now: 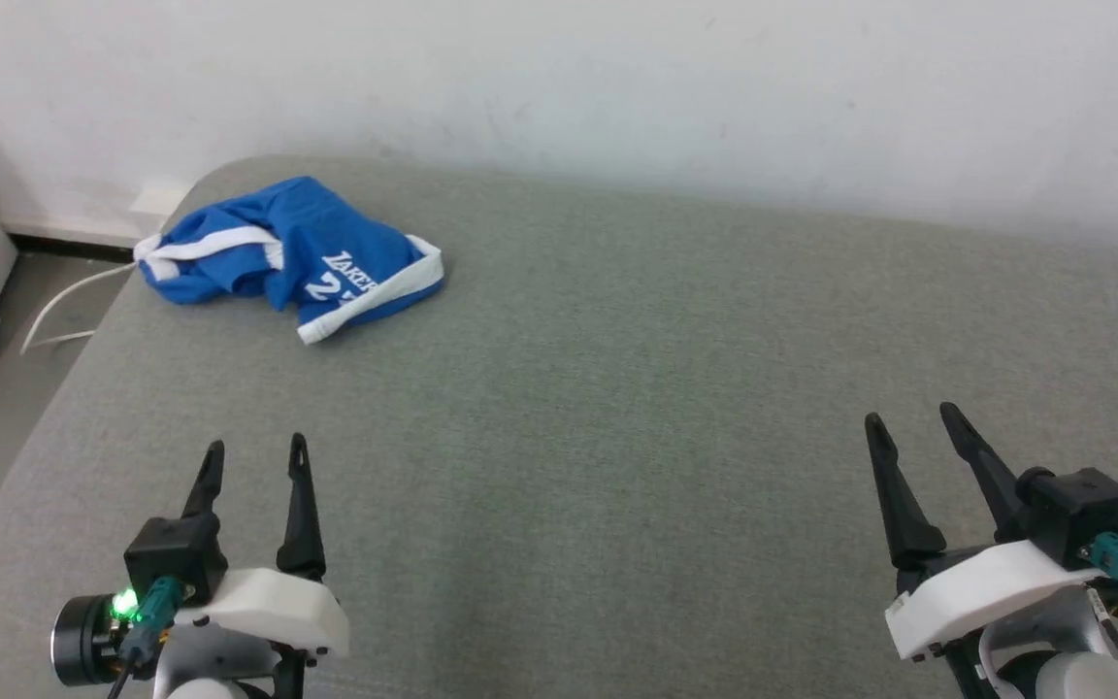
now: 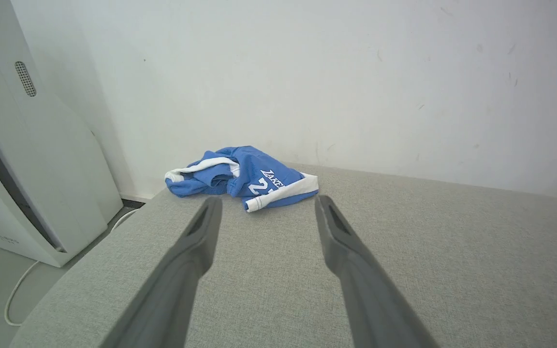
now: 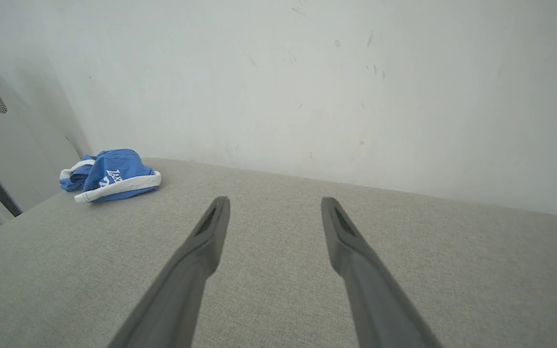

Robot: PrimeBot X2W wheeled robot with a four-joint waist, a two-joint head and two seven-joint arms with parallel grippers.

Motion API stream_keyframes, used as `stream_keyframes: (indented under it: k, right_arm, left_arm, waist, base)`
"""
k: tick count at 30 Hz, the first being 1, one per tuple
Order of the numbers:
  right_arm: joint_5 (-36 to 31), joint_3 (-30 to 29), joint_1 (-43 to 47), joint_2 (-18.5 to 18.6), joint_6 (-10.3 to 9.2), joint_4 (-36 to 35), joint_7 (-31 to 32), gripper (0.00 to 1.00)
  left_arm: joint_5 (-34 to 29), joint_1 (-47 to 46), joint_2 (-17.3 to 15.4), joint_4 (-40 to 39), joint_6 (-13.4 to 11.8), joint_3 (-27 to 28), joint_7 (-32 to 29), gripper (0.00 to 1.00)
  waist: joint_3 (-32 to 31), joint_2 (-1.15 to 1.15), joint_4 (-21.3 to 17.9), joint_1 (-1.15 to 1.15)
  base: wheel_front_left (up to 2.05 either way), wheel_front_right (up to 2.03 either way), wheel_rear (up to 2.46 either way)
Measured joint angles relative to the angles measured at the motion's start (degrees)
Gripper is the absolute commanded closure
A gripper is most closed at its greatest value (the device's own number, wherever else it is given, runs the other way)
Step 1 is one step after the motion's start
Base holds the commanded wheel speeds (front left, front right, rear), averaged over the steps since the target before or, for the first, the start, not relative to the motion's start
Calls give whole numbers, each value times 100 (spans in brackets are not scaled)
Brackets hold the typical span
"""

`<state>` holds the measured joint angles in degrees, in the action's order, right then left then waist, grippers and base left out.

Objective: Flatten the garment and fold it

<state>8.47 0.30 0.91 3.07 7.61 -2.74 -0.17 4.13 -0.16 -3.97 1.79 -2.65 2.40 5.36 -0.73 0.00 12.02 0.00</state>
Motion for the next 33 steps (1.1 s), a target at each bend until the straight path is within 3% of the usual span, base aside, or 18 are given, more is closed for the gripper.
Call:
stream_keyframes:
  k: [17, 33]
  right_arm:
    - [252, 51, -2, -1, 0, -122, -45, 0]
    - [321, 159, -104, -2, 0, -448, 153, 0]
  left_arm:
    - [104, -29, -27, 43, -68, 149, 226, 0]
    - [264, -545, -113, 182, -94, 226, 408, 0]
  waist:
    - [20, 0, 610, 0]
    - [332, 0, 691, 0]
  base:
    - [0, 0, 0]
    - [0, 0, 0]
